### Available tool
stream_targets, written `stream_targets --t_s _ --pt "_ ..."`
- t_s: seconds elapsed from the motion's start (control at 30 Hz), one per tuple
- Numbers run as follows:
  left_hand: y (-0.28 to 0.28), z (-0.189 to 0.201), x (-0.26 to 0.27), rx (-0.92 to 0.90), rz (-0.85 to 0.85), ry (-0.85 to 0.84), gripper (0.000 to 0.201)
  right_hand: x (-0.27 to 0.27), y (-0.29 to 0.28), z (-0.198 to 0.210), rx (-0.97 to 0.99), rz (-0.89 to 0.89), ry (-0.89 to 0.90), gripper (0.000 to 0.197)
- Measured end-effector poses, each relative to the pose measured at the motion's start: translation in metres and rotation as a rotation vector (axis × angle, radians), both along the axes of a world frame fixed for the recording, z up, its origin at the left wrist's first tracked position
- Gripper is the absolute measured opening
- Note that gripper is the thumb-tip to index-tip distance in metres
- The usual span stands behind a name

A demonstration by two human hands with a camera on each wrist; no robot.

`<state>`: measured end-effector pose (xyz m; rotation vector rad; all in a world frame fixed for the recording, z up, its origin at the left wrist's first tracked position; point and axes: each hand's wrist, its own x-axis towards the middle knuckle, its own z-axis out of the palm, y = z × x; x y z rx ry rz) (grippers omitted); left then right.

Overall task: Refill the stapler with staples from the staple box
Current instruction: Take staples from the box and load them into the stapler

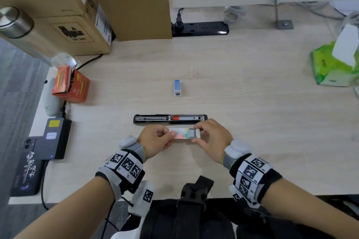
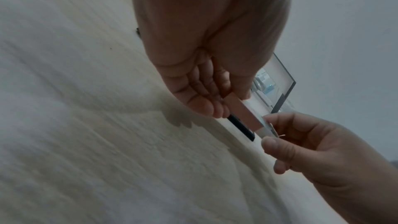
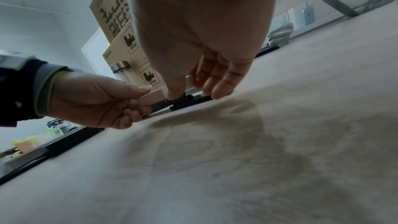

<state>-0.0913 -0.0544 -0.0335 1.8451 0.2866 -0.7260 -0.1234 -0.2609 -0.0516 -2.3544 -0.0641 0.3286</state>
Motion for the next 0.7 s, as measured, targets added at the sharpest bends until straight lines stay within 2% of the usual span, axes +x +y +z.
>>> stream_targets --t_s 0.1,0.2,0.27,0.37,0.43,0.53,0.7 --pt "0.009 -0.006 -0.002 0.138 -0.065 -0.031 0.024 -0.001 0.001 -0.006 0.006 0.005 0.022 0.032" --pt "0.017 -0.006 -0.003 0.493 -0.294 -0.164 0.034 -0.003 0.003 -0.010 -0.010 0.012 0.037 0.032" --pt "0.016 -0.002 -0.004 0.600 -0.356 -0.269 0.040 -0.003 0.004 -0.013 -0.019 0.015 0.049 0.032" --pt "0.004 -0.002 -0.004 0.554 -0.502 -0.523 0.033 -0.003 0.006 -0.013 -0.047 0.018 0.066 0.036" --pt "-0.006 -0.006 -0.006 0.534 -0.645 -0.620 0.039 -0.003 0.006 -0.011 -0.061 0.022 0.081 0.041" --pt "-0.019 -0.014 -0.009 0.579 -0.754 -0.661 0.043 -0.005 0.001 -0.011 -0.063 0.021 0.088 0.043" --pt "-0.019 -0.021 -0.006 0.560 -0.717 -0.636 0.034 -0.009 -0.012 -0.013 -0.123 0.028 0.056 0.028"
